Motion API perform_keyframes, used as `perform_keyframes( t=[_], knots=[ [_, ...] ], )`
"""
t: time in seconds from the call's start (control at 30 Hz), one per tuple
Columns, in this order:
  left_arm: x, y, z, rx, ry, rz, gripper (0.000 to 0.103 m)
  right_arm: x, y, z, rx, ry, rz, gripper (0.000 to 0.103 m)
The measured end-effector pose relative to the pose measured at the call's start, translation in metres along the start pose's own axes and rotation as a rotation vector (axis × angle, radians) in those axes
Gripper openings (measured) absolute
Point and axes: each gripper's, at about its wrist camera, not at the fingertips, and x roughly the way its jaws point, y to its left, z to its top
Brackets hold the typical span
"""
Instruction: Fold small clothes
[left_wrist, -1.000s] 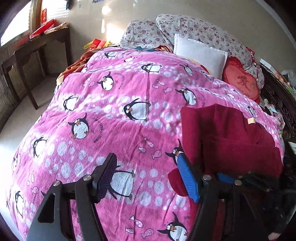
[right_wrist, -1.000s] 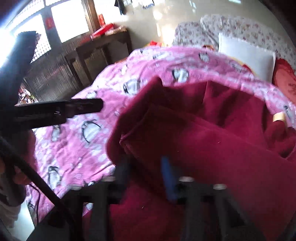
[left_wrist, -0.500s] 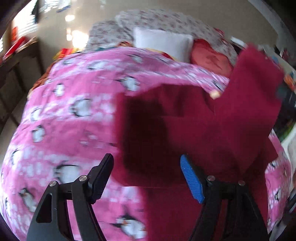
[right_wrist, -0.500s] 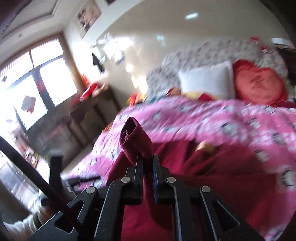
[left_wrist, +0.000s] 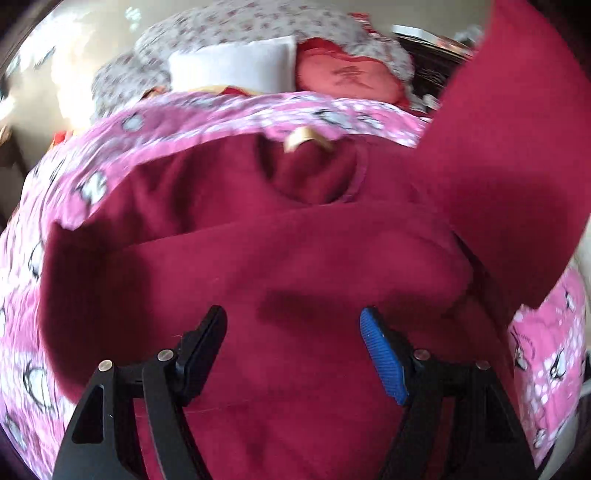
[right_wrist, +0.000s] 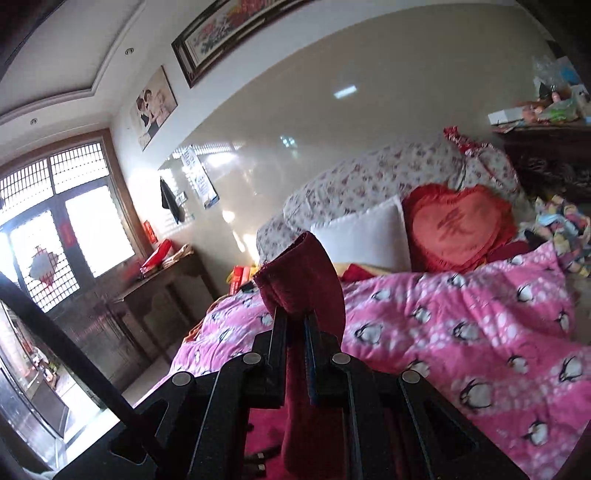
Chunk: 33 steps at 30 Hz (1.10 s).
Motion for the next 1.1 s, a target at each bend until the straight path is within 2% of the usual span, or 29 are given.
perform_keyframes(
  t=[0.1, 0.23, 0.37, 0.53, 0.6, 0.7, 0.73, 0.83, 0.9, 1.07, 1.1],
  knots=[
    [0.005, -0.023, -0.002, 0.101, -0.033, 0.034, 0.074, -0.007, -0.005, 0.006, 0.001, -0.009, -0.001, 0.009],
    [0.018, -0.047, -0.004, 0.226, -0.053, 0.123, 0.074, -0.008, -0.014, 0.006, 0.009, -0.008, -0.002, 0.009],
    [0.024, -0.051, 0.004, 0.234, -0.069, 0.151, 0.074, -0.008, -0.014, 0.005, 0.01, -0.006, -0.002, 0.009],
    [0.01, -0.055, -0.003, 0.262, -0.106, 0.103, 0.071, -0.01, -0.013, 0.005, -0.006, 0.002, -0.001, 0.009],
    [0.01, -0.059, -0.003, 0.277, -0.113, 0.082, 0.076, -0.009, -0.013, 0.005, -0.009, -0.001, -0.007, 0.009],
    [0.011, -0.071, -0.009, 0.341, -0.122, 0.095, 0.079, -0.012, -0.017, 0.008, 0.005, -0.013, -0.004, 0.009],
    [0.008, -0.073, -0.011, 0.365, -0.123, 0.068, 0.079, -0.013, -0.017, 0.008, 0.003, -0.014, -0.006, 0.009],
    [0.0, -0.074, -0.014, 0.402, -0.113, -0.044, 0.088, -0.016, -0.018, 0.009, -0.008, -0.012, -0.008, 0.009],
    [-0.001, -0.074, -0.012, 0.402, -0.121, -0.033, 0.092, -0.016, -0.019, 0.009, -0.008, -0.013, -0.009, 0.009],
    [0.021, -0.078, -0.008, 0.404, -0.065, 0.028, 0.092, -0.015, -0.022, 0.008, 0.006, -0.018, -0.004, 0.009],
    [0.024, -0.079, -0.008, 0.399, -0.061, 0.022, 0.088, -0.015, -0.022, 0.008, 0.006, -0.016, -0.004, 0.009]
  ],
)
